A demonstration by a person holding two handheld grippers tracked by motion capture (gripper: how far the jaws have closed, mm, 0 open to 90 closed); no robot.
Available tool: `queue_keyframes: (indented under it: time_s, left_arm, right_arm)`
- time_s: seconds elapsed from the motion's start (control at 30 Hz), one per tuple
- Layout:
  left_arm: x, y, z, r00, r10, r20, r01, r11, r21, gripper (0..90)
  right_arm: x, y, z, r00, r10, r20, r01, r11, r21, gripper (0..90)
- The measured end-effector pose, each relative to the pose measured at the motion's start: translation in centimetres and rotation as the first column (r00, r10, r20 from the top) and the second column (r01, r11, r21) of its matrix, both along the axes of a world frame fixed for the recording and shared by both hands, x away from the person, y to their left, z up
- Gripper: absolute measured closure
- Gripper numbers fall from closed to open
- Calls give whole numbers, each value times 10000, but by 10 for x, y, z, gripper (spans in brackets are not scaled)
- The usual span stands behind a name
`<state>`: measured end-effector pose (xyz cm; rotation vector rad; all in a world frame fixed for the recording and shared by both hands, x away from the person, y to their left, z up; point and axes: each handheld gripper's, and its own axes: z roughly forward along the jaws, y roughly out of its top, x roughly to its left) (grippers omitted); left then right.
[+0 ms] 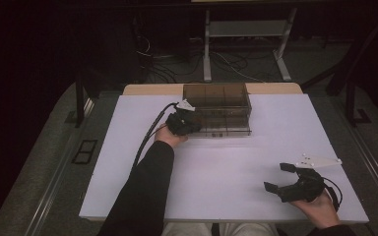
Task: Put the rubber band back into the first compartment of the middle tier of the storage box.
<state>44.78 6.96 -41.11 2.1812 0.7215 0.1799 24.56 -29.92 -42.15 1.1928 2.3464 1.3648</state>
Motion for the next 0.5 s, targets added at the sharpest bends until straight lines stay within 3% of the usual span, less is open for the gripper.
queue_keyframes:
  time_s: [0.23,0.37,0.47,0.5]
  left_arm:
    - [1,1,1,9998,36,-184,-39,9999,-166,775]
    - [1,4,4,9998,-55,-211,54,10000,-57,759]
    - [-1,4,6,9998,93,-190,-100,9994,-326,732]
    - [0,7,8,9999,-47,-118,45,9999,-161,721]
  right_arm:
    - [0,0,0,10000,-12,4,12,10000,10,0]
    - [0,-1,0,10000,-75,45,75,10000,31,0]
    - [0,-1,1,9999,-126,28,126,9999,51,0]
    - [0,-1,0,9999,-108,56,108,9999,34,0]
